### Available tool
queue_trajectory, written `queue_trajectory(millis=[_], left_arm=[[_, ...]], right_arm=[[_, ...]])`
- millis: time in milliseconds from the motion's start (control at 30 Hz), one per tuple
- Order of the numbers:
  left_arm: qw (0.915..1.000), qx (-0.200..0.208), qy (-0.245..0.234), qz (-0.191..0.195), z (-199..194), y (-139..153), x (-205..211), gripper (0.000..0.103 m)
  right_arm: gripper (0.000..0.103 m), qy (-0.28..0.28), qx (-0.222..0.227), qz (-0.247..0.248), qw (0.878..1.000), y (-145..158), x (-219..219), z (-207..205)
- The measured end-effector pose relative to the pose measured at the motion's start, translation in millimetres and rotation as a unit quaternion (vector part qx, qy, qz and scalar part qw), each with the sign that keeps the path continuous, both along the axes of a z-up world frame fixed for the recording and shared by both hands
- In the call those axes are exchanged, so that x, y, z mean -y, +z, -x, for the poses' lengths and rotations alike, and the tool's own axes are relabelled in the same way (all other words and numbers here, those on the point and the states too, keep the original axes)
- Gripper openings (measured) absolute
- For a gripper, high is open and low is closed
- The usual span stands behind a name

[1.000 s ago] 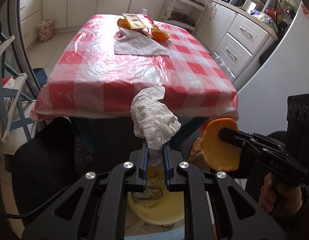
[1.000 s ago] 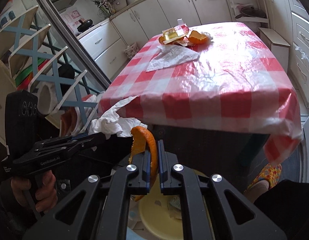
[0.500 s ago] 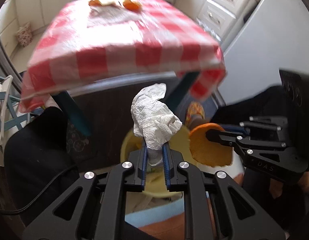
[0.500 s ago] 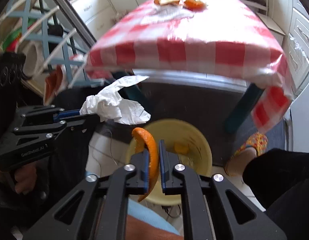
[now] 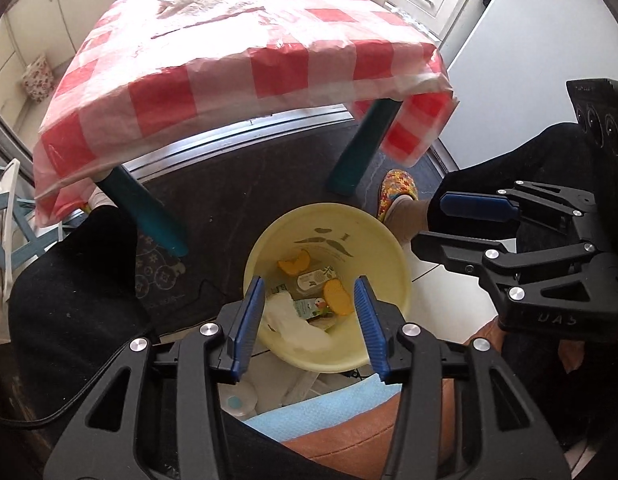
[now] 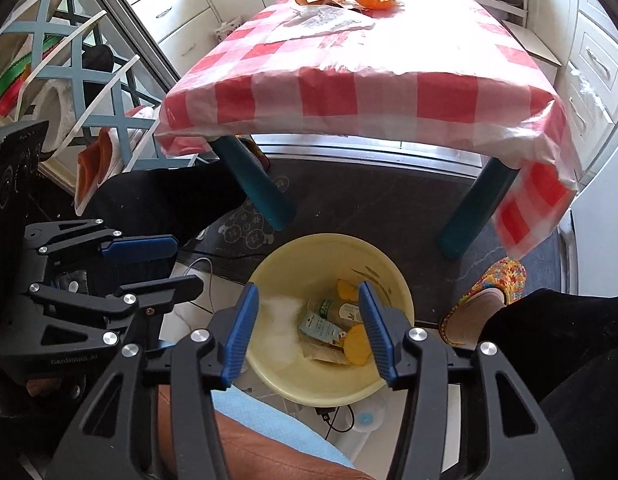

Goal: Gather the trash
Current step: 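Carry the peel and tissues over the yellow bucket and open both grippers, then move both grippers back over the checked table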

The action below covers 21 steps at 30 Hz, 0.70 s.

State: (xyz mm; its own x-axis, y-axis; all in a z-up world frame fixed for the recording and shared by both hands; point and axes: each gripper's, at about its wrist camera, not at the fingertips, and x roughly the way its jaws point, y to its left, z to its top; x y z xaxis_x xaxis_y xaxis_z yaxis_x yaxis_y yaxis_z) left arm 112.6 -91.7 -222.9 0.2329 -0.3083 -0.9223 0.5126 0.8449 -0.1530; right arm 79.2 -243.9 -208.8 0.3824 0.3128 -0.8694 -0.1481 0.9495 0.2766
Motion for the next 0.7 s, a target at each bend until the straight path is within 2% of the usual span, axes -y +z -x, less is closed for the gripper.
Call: queue_trajectory(millis=[700], left_arm=[[0.9999,0.015,0.008,0.002,1.3,3.1,-0.6,0.054]], right_arm=[[0.053,-0.002,0.004,-0.001,1.0,2.4,-0.1,-0.8]])
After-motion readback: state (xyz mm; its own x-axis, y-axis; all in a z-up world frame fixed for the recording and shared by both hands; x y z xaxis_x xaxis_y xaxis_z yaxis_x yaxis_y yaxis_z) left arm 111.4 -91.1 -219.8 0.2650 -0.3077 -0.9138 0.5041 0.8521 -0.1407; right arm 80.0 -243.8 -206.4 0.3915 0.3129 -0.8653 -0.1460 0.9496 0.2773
